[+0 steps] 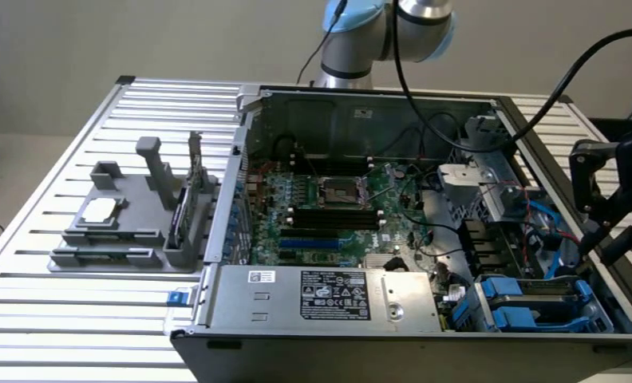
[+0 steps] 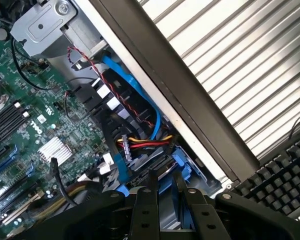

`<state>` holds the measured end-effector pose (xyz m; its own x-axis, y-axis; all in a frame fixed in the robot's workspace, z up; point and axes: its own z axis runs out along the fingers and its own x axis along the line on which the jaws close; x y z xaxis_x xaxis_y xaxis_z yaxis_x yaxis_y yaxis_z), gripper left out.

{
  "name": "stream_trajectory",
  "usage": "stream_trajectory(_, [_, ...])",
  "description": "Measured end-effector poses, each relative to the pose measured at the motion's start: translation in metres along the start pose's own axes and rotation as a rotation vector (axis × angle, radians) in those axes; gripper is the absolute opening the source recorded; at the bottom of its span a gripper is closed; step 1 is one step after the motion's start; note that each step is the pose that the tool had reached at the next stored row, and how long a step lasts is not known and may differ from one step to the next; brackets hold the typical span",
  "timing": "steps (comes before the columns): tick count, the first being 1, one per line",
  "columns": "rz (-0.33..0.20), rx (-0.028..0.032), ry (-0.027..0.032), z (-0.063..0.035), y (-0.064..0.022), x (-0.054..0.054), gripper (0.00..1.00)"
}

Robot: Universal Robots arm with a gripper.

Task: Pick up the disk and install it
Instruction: 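Insert the first disk wire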

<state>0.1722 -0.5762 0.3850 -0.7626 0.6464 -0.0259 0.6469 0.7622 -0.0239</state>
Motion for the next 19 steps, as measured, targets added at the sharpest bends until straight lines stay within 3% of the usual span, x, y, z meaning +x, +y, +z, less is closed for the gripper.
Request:
stream_trajectory(13, [0.040,0.0008,0.0012,0.0125,-0.0052,-0.009,0.25])
stream_trajectory(16, [0.044,-0.0048,0.0064,0.0141,-0.0054,-0.011,0.25])
stream_trajectory(19, [0.054,-0.0152,0.0160,0.0157,-0.0054,-0.012,0.25])
